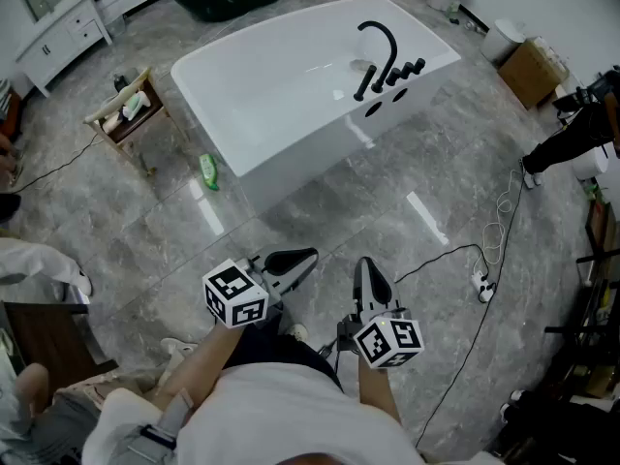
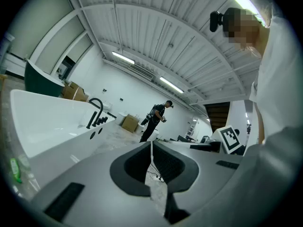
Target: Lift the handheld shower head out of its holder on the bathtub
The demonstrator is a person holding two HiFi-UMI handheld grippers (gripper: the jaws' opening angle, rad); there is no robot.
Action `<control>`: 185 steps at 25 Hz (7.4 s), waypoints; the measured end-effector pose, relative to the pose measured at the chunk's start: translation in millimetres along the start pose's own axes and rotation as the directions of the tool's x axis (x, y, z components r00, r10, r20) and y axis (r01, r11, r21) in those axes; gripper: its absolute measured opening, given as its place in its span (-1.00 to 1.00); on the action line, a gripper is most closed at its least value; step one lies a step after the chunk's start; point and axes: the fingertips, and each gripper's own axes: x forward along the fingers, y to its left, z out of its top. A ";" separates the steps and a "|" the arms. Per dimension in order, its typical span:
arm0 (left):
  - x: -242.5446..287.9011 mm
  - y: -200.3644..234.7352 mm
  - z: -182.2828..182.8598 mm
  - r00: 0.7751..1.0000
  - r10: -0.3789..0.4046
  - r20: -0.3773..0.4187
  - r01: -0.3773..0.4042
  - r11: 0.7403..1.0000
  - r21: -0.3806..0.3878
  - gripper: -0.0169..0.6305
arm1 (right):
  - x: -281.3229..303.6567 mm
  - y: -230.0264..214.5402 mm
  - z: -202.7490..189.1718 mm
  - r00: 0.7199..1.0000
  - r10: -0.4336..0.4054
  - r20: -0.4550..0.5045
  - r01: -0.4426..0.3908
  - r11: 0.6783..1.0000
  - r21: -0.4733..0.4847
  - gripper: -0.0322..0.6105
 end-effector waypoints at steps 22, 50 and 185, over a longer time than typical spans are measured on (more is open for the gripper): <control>-11.4 -4.2 18.0 0.990 -0.135 -0.045 0.139 0.986 0.095 -0.89 | 0.7 88.4 -12.7 0.992 0.122 0.041 -0.120 0.992 -0.035 -0.85; -15.2 56.0 50.2 0.967 -0.247 -0.065 0.252 0.964 0.083 -0.89 | 58.8 70.5 43.4 0.966 -0.016 0.257 0.009 1.000 0.028 -0.84; 393.3 361.9 271.1 0.990 -0.140 0.023 0.138 0.989 0.050 -0.89 | 457.7 -213.3 303.2 0.974 0.102 0.203 -0.074 0.987 -0.141 -0.84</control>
